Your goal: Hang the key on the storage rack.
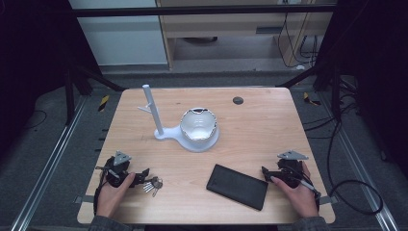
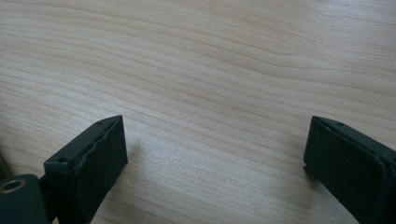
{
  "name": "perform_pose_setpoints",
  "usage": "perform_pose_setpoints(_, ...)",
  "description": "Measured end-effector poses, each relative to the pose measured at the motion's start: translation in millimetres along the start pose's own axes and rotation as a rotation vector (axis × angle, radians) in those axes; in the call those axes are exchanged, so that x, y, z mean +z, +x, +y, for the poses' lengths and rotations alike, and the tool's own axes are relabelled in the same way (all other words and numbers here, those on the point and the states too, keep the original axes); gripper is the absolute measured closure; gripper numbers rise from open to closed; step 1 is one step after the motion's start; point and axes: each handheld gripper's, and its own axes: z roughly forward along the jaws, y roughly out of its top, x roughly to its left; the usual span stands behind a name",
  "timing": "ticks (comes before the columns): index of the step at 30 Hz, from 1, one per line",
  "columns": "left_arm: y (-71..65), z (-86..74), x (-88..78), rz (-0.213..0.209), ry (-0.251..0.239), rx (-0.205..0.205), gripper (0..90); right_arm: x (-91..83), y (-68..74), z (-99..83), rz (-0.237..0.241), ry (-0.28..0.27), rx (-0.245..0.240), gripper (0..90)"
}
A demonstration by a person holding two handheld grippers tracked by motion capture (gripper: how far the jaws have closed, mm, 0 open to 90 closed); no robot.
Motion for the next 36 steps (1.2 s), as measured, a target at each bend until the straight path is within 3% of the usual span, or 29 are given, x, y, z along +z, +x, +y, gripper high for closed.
perform_pose_setpoints(6,-7.0,1.2,-9.3,0.010,-0.013,0.050,4.1,-0.1,0.0,0.0,0.000,0.000,0.000,6.1)
perform_pose_setpoints(12,-19.6,1.5,-19.2,-0.061,0.034,0.064,8.6,-0.1,0.0,0.0,0.000,0.000,0.000,6.1)
perform_pose_setpoints(13,-24.8,3.3,-22.8,-0.066,0.044,0.088,8.7,-0.1,0.0,0.0,0.000,0.000,0.000,6.1)
perform_pose_setpoints(19,-35.2,13.4,-28.8,-0.076,0.031,0.133,8.0,-0.1,0.0,-0.1,0.000,0.000,0.000,6.1)
perform_pose_setpoints(21,-40.9,19.2,-29.4,-0.101,0.066,0.172,7.1,-0.1,0.0,-0.1,0.000,0.000,0.000,6.1)
perform_pose_setpoints(22,-43.2,21.5,-30.5,-0.089,0.080,0.202,7.2,-0.1,0.0,-0.1,0.000,0.000,0.000,6.1)
perform_pose_setpoints(25,-45.4,24.5,-32.0,-0.087,0.100,0.225,7.2,-0.2,0.1,-0.2,0.000,0.000,0.001,6.0)
perform_pose_setpoints(27,-46.8,27.7,-33.4,-0.113,0.141,0.244,7.2,-0.3,0.3,-0.3,0.001,0.000,0.002,5.9)
perform_pose_setpoints(36,-51.2,32.8,-35.2,-0.162,0.224,0.305,7.1,-0.5,0.5,-0.6,0.001,0.001,0.006,5.6)
